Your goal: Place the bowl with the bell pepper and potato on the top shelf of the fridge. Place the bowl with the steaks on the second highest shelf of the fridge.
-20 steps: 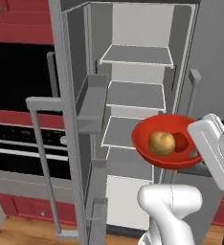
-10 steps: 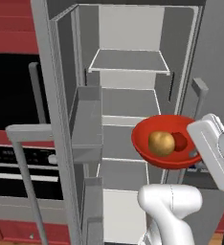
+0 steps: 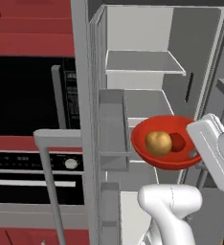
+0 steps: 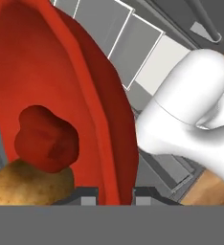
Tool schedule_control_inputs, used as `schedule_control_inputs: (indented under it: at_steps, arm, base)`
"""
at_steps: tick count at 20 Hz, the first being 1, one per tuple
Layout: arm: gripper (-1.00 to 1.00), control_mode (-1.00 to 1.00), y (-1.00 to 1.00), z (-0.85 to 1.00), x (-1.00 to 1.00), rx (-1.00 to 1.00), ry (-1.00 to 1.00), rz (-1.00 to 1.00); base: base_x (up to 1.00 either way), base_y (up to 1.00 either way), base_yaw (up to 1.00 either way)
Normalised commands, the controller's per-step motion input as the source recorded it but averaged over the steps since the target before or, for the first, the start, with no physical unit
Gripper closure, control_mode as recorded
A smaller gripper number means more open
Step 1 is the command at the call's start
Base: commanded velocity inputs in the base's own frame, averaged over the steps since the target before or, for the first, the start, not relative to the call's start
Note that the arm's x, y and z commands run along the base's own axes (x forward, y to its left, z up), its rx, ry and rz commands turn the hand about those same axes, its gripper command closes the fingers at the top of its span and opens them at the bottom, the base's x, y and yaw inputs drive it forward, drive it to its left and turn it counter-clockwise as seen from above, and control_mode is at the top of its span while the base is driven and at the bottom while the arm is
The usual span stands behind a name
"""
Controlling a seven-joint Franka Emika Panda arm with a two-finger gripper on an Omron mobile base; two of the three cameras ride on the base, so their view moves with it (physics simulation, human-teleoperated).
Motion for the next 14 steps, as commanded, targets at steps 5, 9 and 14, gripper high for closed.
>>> schedule_control_inputs:
  at_steps: [5, 9, 14]
  arm:
    - [1.00, -1.00, -0.05, 0.12, -0.09, 0.00, -0.03, -0.11]
    - [1.00, -1.00, -0.02, 0.74, -0.07, 0.00, -0.20, -0.32]
    - [1.00, -1.00, -0.01, 0.97, -0.01, 0.13, -0.11, -0.23]
  base:
    - [0.05, 0.01, -0.14]
    - [0.00, 0.00, 0.00]
    - [0.00, 0.00, 0.00]
